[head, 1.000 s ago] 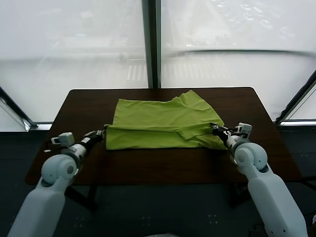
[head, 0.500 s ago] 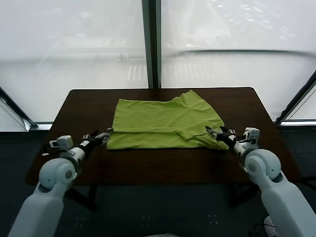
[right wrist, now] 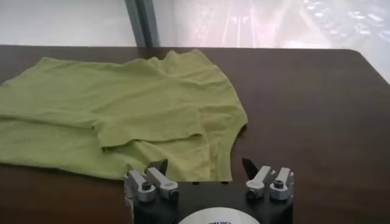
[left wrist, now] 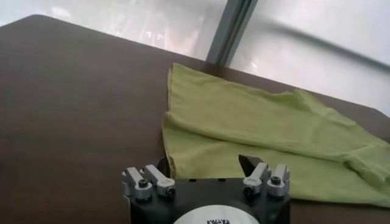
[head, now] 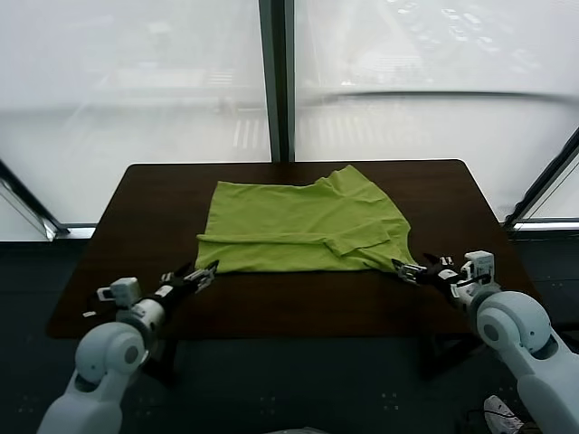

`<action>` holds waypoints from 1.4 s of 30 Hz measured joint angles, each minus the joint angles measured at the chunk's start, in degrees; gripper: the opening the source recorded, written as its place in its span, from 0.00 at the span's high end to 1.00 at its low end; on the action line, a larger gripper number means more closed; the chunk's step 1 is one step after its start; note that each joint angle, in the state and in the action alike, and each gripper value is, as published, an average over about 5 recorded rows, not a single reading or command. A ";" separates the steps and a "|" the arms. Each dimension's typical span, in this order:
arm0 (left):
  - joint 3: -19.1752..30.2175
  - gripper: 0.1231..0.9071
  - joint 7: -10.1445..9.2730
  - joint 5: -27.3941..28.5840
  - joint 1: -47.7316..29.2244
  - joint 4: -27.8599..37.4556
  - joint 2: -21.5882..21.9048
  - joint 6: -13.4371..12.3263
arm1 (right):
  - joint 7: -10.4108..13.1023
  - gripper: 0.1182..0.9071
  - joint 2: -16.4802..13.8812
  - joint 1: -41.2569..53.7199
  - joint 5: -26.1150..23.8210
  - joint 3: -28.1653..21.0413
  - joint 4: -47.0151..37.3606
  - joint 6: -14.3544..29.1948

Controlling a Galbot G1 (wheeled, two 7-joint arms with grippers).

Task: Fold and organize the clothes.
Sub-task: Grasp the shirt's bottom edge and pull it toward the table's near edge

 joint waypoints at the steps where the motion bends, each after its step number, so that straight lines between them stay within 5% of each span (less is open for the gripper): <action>1: -0.17 0.00 0.02 0.00 0.29 -0.06 -0.15 -0.02 | -0.07 0.00 0.01 -0.12 -0.13 -0.04 0.02 -0.02; 6: -0.68 0.02 0.11 -0.01 1.04 0.01 -0.53 -0.19 | -0.33 0.06 0.02 -0.87 -0.64 -0.13 0.25 -0.10; 9: -0.73 0.08 0.14 0.20 0.99 0.56 -0.76 -0.34 | -0.42 0.23 -0.01 -1.26 -0.90 -0.19 0.44 -0.11; 16: -0.58 0.34 0.14 0.77 0.84 1.80 -1.40 -0.61 | -0.44 0.80 -0.48 -1.47 -1.01 -0.24 0.44 0.03; 19: -0.54 0.38 0.14 0.78 0.85 1.89 -1.47 -0.63 | -0.36 0.94 -0.86 -1.52 -0.82 -0.25 0.47 0.11; 33: -1.53 0.51 0.23 0.61 2.17 1.72 -0.31 -0.67 | 1.91 0.97 -5.23 -2.92 4.58 1.40 2.18 -0.16; 42: -1.86 0.90 0.75 -0.36 3.04 1.27 0.44 -0.70 | 3.36 0.97 -6.66 -3.81 6.79 1.71 3.00 -0.62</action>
